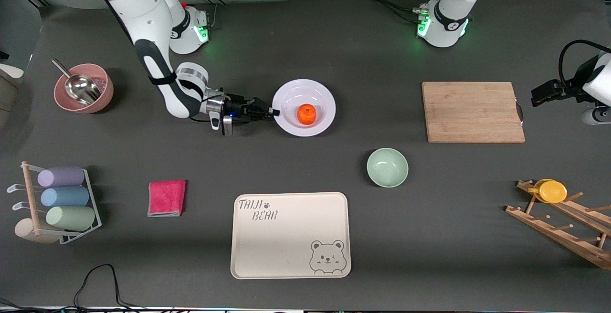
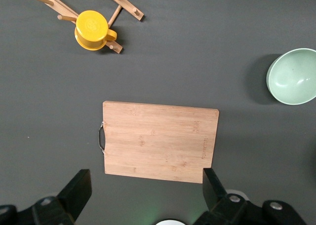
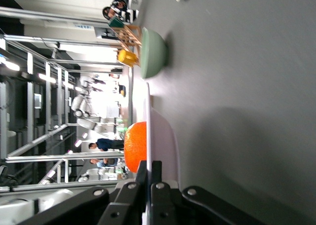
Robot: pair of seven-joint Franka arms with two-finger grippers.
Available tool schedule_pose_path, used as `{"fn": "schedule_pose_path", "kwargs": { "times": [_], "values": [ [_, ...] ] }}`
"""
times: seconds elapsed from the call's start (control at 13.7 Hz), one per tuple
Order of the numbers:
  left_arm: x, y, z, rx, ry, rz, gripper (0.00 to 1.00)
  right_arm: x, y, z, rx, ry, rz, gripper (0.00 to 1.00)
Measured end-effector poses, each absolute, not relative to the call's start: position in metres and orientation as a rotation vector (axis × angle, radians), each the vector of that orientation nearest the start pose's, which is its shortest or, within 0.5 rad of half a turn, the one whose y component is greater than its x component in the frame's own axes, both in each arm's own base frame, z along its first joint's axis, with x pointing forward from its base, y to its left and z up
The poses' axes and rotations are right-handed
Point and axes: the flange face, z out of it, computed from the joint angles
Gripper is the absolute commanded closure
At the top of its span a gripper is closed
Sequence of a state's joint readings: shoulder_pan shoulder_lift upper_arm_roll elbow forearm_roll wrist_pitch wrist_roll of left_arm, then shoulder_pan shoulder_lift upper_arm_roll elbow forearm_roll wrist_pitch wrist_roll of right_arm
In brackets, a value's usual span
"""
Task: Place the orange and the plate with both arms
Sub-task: 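Slide the plate with the right gripper onto the cream bear placemat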
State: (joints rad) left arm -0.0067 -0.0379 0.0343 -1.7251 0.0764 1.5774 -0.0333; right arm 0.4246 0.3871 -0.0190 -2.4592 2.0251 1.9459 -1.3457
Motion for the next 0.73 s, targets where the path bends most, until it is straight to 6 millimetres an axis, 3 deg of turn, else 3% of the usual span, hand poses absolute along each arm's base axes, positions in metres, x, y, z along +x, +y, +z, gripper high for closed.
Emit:
{"fn": "schedule_pose_path", "kwargs": {
  "times": [0.15,0.36,0.51,0.73],
  "values": [
    [0.537,0.022,0.574,-3.061,-0.084,0.169,0.00,0.414,0.222,0.170,-1.798,0.068,-0.122,1.00],
    [0.535,0.024,0.573,-3.059,-0.090,0.192,0.00,0.444,0.215,0.191,-1.776,0.093,-0.142,1.00],
    [0.533,0.026,0.574,-3.058,-0.095,0.214,0.00,0.464,0.219,0.198,-1.769,0.093,-0.162,1.00],
    [0.533,0.026,0.574,-3.058,-0.095,0.217,0.00,0.518,0.223,0.191,-1.759,0.089,-0.201,1.00]
  ]
}}
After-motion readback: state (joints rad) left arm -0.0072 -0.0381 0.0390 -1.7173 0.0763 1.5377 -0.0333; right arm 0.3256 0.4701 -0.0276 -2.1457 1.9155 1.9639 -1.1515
